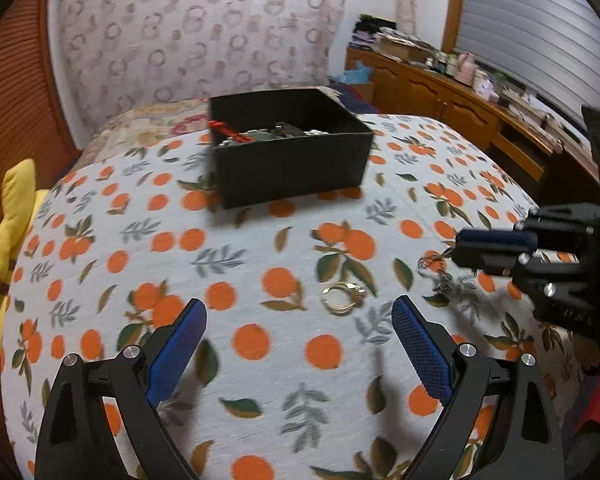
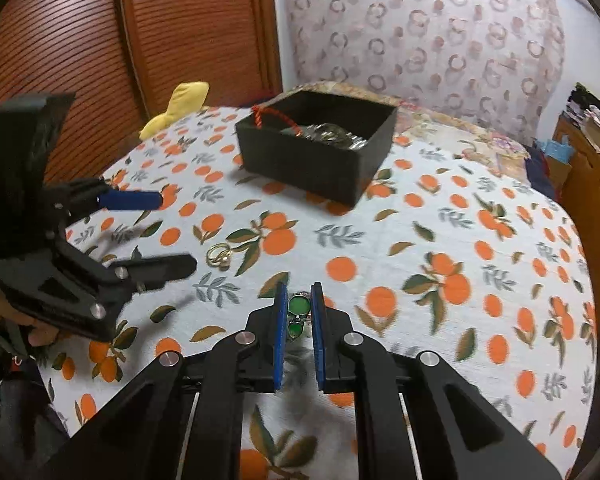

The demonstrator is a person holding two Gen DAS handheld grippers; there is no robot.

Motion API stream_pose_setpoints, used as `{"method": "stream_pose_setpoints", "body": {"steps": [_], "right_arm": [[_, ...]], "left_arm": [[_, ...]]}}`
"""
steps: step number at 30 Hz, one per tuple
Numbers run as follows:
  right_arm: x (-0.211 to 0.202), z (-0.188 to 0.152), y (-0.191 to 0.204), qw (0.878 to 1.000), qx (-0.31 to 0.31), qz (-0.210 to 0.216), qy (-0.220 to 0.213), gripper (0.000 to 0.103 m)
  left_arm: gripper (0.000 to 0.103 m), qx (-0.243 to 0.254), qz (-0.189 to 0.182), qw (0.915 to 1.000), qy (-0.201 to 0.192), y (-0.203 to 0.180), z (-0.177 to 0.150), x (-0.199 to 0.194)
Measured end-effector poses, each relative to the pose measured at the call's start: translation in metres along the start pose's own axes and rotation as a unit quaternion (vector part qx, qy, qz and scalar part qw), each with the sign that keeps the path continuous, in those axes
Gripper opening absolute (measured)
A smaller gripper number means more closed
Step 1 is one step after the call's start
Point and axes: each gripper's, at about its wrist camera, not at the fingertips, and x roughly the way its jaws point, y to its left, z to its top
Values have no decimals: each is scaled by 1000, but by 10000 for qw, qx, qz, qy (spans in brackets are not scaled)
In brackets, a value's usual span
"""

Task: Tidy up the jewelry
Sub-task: 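Grasp the green-bead chain with the right tool, then grasp the gold ring with pearl with the left tool while the right tool lifts the chain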

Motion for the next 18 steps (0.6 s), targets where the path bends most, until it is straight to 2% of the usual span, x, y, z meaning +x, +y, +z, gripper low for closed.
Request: {"method": "stream_pose_setpoints", "body": {"steps": [1,11,13,17,18], "right_arm": [[-3,0,-2,10000,21,-11,-36,13],[-19,-4,-12,9997,126,-52,-214,13],[-19,-5,-13,9997,141,-49,-209,13],[-19,-6,-13,9997,142,-46,-214,13],[-19,-6,-13,9996,138,-47,-222,13]], "left_arm": [[82,33,-19,10000,13,-3,1,1],[52,235,-42,9995,218,-20,8,17],[43,261,-40,9993,263,-22,7,20],[36,326,46,9991,266,-25,7,23],[30,335,59,9991,261,-26,7,23]]}}
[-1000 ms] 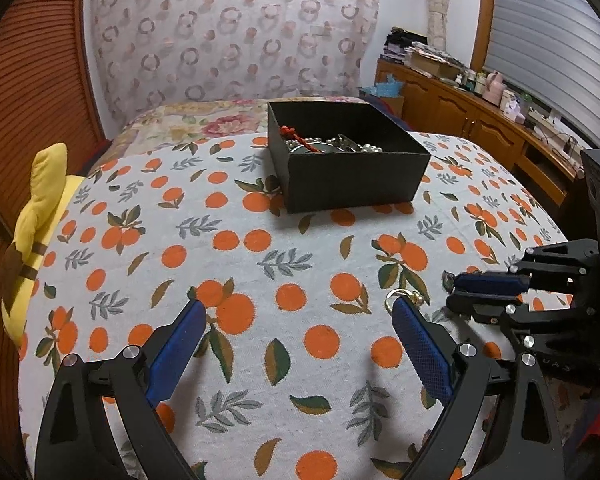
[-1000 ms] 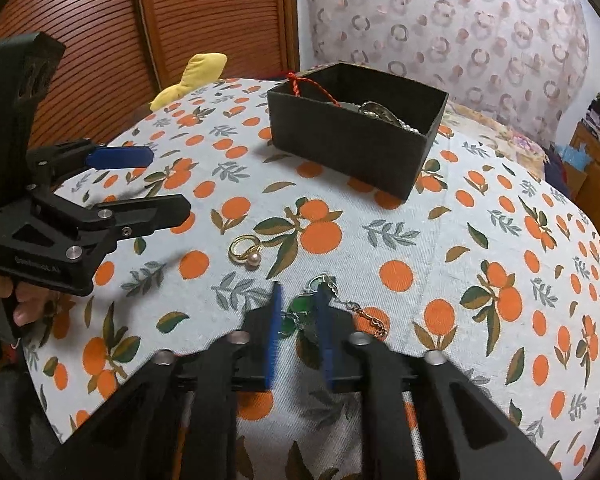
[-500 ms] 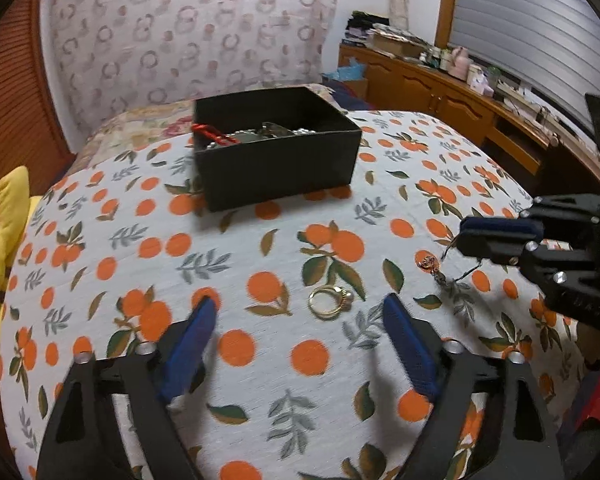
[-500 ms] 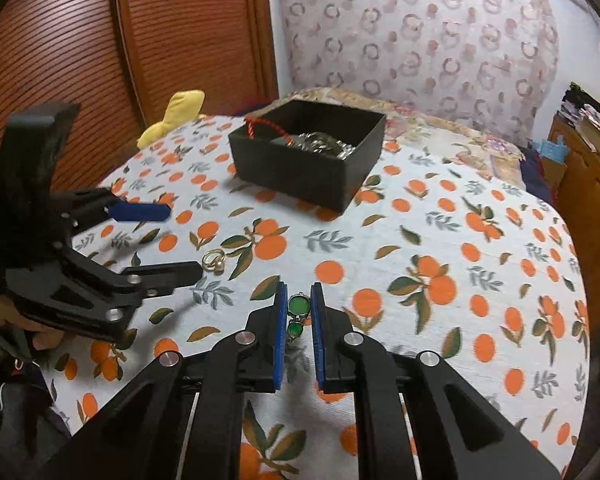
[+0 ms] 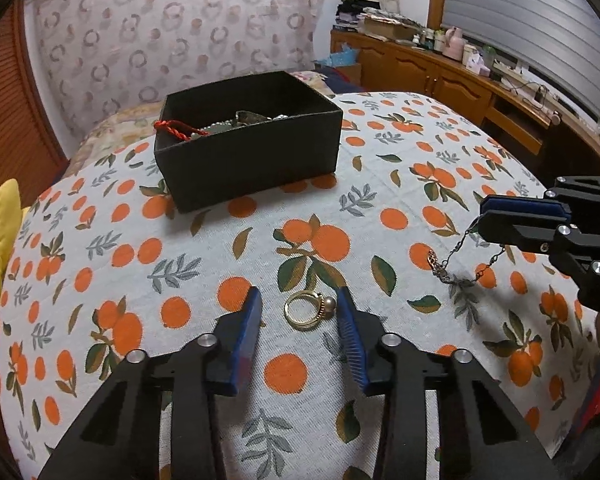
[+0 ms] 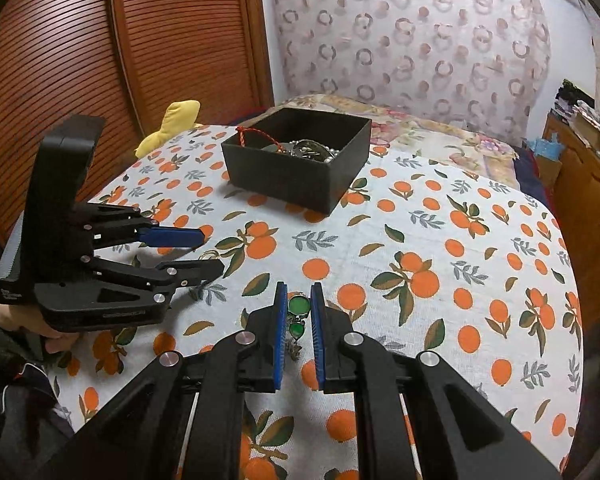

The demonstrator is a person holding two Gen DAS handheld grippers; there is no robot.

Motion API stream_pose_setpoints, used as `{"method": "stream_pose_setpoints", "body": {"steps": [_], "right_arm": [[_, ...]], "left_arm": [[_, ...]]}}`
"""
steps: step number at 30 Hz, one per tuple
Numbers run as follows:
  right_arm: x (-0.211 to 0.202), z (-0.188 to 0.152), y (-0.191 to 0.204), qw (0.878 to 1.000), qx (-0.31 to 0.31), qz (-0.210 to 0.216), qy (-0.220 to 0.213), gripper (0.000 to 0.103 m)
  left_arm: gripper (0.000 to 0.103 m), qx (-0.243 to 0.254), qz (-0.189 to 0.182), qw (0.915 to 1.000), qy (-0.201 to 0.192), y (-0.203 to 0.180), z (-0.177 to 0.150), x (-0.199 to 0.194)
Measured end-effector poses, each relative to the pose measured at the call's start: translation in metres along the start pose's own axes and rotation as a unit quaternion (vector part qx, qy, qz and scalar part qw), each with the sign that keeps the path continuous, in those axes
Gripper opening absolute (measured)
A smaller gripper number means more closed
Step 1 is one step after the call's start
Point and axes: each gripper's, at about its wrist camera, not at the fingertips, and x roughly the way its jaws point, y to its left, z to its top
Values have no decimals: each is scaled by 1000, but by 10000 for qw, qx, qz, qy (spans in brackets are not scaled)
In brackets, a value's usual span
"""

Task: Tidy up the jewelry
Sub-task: 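Grasp the gold ring with pearl with the left tool while the right tool lifts the chain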

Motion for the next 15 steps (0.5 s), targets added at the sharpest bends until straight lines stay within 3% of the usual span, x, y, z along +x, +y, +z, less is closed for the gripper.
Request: {"method": "stream_pose_setpoints", "body": {"steps": [1,15], "right_arm": [[0,1,0,10000,-3,5,-9,13],[-23,35,2,9990,-165,9,-418,13]], "left_arm": [[25,-1,-14,10000,-3,0,0,0],[24,-115,-28,9993,-357,9,18,-25]]}}
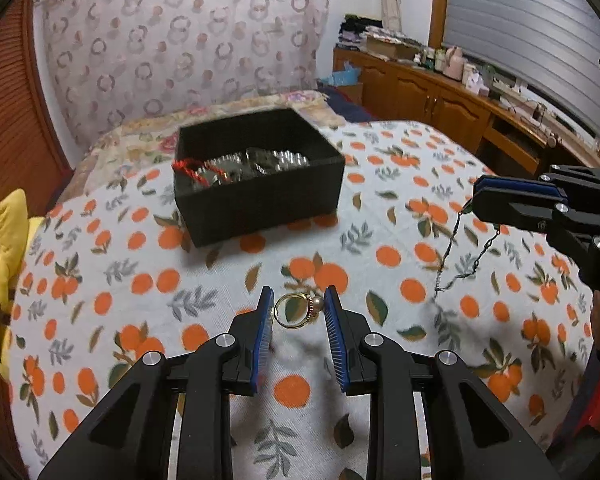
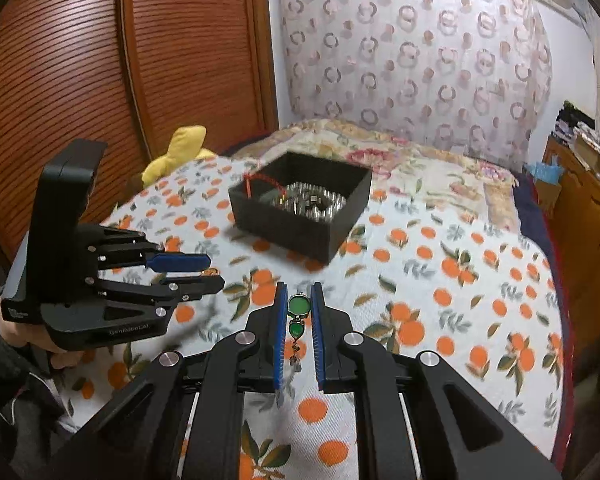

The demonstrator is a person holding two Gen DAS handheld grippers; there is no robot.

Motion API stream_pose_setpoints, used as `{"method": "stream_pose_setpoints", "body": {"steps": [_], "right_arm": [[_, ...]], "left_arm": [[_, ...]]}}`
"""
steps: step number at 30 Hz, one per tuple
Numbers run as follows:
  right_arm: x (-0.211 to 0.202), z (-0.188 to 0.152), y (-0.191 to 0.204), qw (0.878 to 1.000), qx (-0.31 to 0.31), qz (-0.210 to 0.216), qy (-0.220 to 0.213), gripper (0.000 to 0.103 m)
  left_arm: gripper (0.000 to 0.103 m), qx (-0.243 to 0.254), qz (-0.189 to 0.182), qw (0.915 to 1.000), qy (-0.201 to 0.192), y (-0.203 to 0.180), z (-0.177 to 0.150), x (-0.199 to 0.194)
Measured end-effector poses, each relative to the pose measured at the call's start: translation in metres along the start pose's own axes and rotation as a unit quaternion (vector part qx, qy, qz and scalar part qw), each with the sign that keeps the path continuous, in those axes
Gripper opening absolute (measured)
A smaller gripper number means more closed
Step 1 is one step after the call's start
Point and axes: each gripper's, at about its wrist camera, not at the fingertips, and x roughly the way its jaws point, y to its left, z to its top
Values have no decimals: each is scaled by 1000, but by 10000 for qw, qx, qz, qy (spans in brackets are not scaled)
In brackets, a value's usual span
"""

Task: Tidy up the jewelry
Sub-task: 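Grasp the gold ring with pearl with the left tool while the right tool lifts the chain, then lower the ring and chain into the black box and open both tools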

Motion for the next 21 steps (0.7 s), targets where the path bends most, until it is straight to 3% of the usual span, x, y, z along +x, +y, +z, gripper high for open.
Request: {"method": "stream_pose_setpoints", "body": {"steps": [11,21], "right_arm": [[-14,49,-9,9990,-175,-33,-416,13],[-1,91,-23,9981,-295,33,-536,13]], "left_arm": [[24,-88,92,9996,-248,12,33,-6],[24,-172,149,9989,-406,24,63,-5]]}}
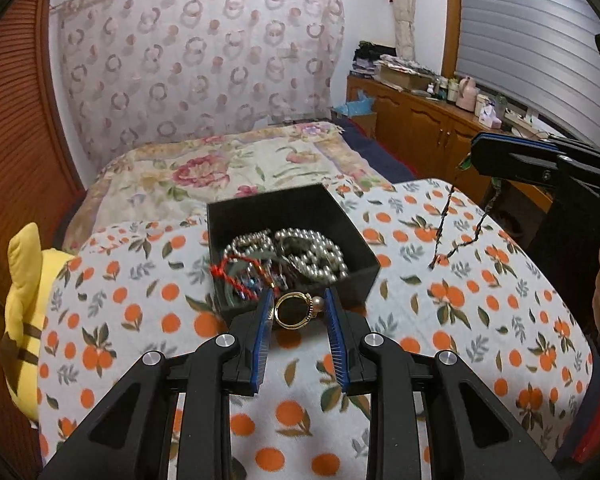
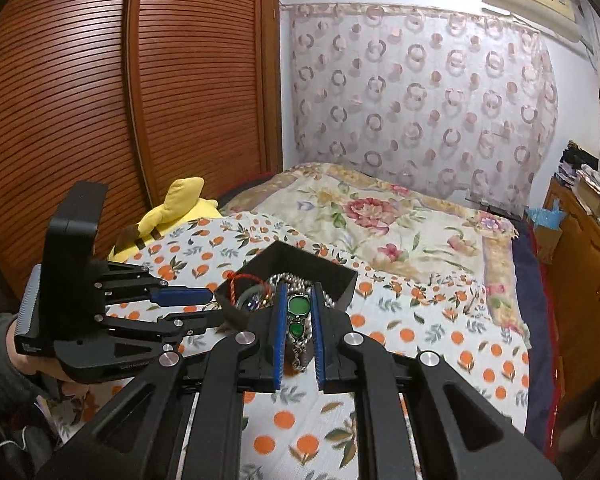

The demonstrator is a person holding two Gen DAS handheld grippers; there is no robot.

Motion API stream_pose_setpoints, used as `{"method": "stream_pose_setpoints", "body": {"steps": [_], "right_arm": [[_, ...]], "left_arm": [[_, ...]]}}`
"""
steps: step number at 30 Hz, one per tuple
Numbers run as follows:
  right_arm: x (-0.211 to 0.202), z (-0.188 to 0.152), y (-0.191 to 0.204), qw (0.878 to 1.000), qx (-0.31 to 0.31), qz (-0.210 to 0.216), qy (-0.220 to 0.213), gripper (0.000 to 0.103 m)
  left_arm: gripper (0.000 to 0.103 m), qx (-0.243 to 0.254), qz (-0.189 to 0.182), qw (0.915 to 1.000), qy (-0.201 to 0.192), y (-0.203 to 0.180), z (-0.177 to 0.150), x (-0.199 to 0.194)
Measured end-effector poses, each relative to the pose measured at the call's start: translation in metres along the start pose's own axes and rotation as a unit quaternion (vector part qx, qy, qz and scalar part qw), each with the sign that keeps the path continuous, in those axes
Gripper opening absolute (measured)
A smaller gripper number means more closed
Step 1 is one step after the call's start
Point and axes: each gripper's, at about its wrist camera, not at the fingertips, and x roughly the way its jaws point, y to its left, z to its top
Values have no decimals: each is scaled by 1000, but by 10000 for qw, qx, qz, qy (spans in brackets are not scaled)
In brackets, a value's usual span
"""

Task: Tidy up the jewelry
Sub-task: 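Lower the ring and chain into the black box and open both tools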

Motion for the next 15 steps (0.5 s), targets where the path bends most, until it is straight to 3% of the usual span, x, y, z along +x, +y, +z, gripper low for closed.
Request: {"method": "stream_pose_setpoints", "body": {"steps": [15], "right_arm": [[63,32,-9,9994,-30,243,238,13]], "left_arm": [[24,-154,20,9998,113,25,26,33]]}}
